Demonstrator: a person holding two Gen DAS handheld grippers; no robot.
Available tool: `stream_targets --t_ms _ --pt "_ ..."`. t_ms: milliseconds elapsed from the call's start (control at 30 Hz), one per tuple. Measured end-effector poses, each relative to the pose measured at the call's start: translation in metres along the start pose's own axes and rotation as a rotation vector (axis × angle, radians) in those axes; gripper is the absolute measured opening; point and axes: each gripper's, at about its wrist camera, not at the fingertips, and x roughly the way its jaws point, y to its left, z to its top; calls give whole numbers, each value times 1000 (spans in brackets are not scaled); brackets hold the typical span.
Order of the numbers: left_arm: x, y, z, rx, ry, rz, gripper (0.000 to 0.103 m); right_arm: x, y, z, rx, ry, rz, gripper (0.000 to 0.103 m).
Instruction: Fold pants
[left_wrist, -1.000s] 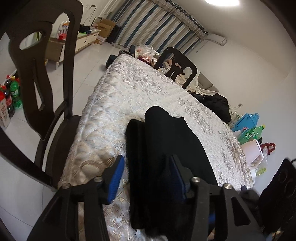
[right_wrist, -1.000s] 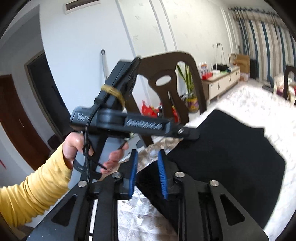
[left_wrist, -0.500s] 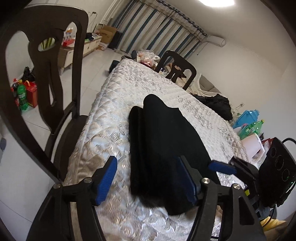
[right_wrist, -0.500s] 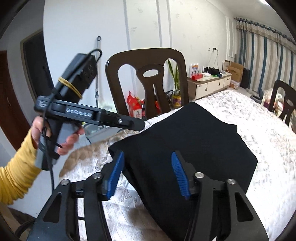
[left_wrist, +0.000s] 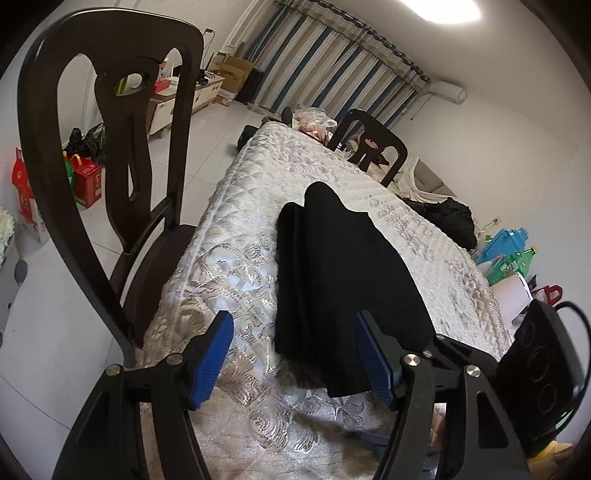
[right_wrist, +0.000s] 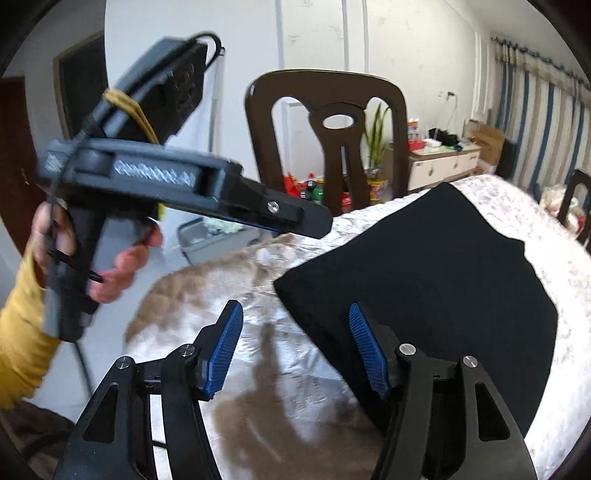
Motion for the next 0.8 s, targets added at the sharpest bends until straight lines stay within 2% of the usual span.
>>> stream_targets --t_ms 100,200,267,333,400,533,633,800 --pt "-1 2 -2 -9 -5 -6 70 -15 -9 1 15 -44 17 61" --pt "-1 4 -3 -17 -3 0 70 -15 -20 6 36 -73 -49 61" --pt "-2 4 -3 -19 -5 0 70 2 -21 5 13 -14 -73 61" --pt "-4 5 -3 -25 -11 -4 70 16 -17 2 -15 70 -42 61" --pt "-5 8 -2 -36 -15 -4 70 14 -13 0 -50 35 -62 63" --pt "0 12 -1 -63 -11 -11 75 13 -25 5 10 23 -47 72" --pt "4 14 0 -90 2 -32 76 28 -25 4 -16 73 -113 74" --pt "10 18 5 -127 9 -34 77 38 -13 7 -106 105 -206 76"
